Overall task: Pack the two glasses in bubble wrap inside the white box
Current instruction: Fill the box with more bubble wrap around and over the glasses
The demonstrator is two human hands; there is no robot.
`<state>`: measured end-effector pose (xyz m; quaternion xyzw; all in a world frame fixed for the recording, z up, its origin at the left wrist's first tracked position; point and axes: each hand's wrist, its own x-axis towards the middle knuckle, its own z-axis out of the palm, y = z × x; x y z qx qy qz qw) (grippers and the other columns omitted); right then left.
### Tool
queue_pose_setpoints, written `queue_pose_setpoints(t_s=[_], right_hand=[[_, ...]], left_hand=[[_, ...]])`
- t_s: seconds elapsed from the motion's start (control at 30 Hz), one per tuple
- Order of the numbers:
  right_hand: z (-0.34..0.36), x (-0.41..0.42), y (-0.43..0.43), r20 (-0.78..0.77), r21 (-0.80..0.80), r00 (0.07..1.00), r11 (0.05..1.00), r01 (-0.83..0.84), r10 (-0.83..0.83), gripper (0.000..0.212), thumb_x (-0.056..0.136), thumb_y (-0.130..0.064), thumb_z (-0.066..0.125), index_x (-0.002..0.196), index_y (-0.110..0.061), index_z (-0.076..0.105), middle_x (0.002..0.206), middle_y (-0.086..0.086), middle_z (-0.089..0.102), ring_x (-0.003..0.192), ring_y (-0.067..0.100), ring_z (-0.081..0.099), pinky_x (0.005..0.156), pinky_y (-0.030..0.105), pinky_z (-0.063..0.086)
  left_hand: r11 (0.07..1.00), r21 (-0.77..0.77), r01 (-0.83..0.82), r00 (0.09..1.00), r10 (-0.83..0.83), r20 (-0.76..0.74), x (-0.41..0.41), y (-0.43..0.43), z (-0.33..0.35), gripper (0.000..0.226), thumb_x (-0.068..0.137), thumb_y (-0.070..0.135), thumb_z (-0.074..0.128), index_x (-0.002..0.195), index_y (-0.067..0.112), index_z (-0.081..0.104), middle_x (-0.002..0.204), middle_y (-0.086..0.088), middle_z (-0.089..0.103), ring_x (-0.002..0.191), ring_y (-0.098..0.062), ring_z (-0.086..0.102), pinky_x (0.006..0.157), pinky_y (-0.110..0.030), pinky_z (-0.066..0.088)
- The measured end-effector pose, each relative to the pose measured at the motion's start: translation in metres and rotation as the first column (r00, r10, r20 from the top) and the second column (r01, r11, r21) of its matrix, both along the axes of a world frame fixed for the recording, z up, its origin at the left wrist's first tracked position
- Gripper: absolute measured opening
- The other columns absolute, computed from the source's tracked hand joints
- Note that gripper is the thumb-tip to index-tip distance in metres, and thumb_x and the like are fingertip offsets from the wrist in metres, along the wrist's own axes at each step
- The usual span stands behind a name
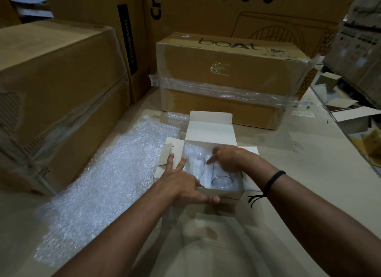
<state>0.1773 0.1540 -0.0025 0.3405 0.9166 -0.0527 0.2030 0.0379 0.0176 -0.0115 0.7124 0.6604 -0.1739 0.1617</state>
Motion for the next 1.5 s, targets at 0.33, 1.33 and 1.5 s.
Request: queue_pose_setpoints(t_s=[0.33, 1.33, 1.5], right_hand=[[0.003, 0.013, 0.008, 0.109, 0.176, 0.993, 0.982, -0.066, 0.047, 0.060, 0.094, -0.010, 0.039, 0.149, -0.035, 0.033, 0.151, -0.004, 0.042, 0.134, 0.019, 0.043, 0.110, 0.037, 0.030], [0.004, -0.005, -0.136, -0.578, 0.124, 0.816, 0.991, 0.049, 0.032, 0.048, 0.085, -0.006, 0.055, 0.128, -0.025, 0.061, 0.132, -0.002, 0.060, 0.117, 0.022, 0.057, 0.098, 0.038, 0.047], [-0.057, -0.026, -0.198, -0.684, 0.171, 0.723, 0.985, 0.032, 0.095, 0.031, 0.085, -0.034, 0.052, 0.110, -0.027, 0.067, 0.112, -0.003, 0.068, 0.093, 0.022, 0.066, 0.072, 0.034, 0.053]], left_hand=[[0.993, 0.092, 0.067, 0.992, -0.057, -0.111, -0.009, -0.013, 0.007, 0.099, 0.062, 0.098, 0.013, 0.146, 0.050, 0.026, 0.160, -0.016, 0.015, 0.148, -0.026, -0.017, 0.104, -0.062, -0.027], [0.718, 0.558, -0.417, 0.902, 0.250, 0.353, -0.099, -0.133, -0.058, 0.063, 0.078, 0.076, 0.042, 0.128, 0.040, 0.059, 0.151, 0.009, 0.040, 0.144, -0.017, 0.025, 0.109, -0.038, 0.005], [0.710, 0.564, -0.421, 0.903, 0.269, 0.335, -0.121, -0.147, -0.070, 0.009, 0.081, 0.030, 0.067, 0.085, 0.032, 0.074, 0.098, 0.014, 0.070, 0.099, -0.013, 0.063, 0.080, -0.031, 0.029]])
